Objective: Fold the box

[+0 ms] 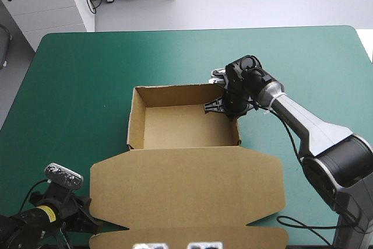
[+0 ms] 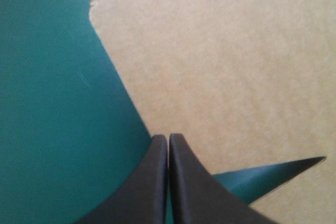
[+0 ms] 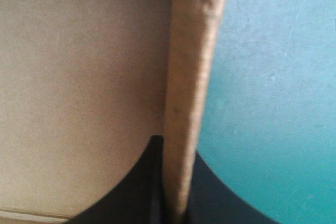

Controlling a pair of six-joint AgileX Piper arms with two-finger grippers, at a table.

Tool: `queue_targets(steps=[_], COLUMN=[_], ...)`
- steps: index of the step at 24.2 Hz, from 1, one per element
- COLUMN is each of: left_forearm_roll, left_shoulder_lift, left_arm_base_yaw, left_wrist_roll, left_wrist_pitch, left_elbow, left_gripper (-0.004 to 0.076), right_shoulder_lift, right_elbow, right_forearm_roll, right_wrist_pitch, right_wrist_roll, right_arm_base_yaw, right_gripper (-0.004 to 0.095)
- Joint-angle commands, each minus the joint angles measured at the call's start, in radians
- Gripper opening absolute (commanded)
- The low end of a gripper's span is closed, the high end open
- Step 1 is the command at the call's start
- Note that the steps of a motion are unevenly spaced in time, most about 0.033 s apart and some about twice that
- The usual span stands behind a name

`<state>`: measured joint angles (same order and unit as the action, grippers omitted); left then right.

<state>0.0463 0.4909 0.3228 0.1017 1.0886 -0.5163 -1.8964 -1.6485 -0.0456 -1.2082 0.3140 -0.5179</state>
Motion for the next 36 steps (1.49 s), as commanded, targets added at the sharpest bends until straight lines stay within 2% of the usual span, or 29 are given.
queue_targets(steps=[1,3,5,16,20,26,27,30,32,36], left_forearm_roll=[0.012,0.008,0.008,0.008,0.008,0.008,0.008,0.008,0.008,0.008], left_shoulder_lift=[-0.026,-0.038,-0.038,-0.038,-0.038,-0.038,-0.038,-0.038,-0.038,-0.038], left_arm_base_yaw=[0.007,0.007,0.007,0.007,0.007,0.007,0.007,0.007,0.007,0.007], left_wrist_roll=[0.006,0.006,0.006,0.006,0.006,0.006,0.006,0.006,0.006,0.006], left_wrist_pitch=[-0.015,-0.003,-0.003,-0.003,-0.003,-0.005,-0.005,-0.005,-0.005,-0.005], left_elbow=[-0.009,-0.009,-0.009,-0.009,-0.009,-0.007,-0.007,-0.007,-0.007,-0.007], left_gripper=[-0.0008,-0.0008,-0.0008,-0.0008,-0.0008,-0.0008,-0.0008,-0.0008,-0.0008,-0.0008], right_shoulder_lift=[0.083,0.118,0.171,0.268,0.268,0.236,0.231,0.206,0.206,0.232], right_elbow=[-0.022,-0.022,-0.022,-0.022,-0.022,-0.020,-0.017,-0.015,-0.015,-0.015], right_forearm_roll=[-0.080,-0.097,-0.128,-0.128,-0.075,-0.134,-0.141,-0.102,-0.092,-0.054], right_wrist_pitch=[-0.039,-0.039,-0.039,-0.040,-0.040,-0.040,-0.040,-0.040,-0.040,-0.040], right_wrist_roll=[-0.028,-0.047,-0.054,-0.185,-0.188,-0.207,-0.213,-0.219,-0.221,-0.236], right_arm_base_yaw=[0.058,0.124,0.242,0.719,0.888,0.995,0.995,0.995,0.995,0.995], right_gripper=[-0.0019,-0.0019,-0.0019,-0.0019,-0.0019,0.0005,0.0045,0.0310,0.0395,0.0400])
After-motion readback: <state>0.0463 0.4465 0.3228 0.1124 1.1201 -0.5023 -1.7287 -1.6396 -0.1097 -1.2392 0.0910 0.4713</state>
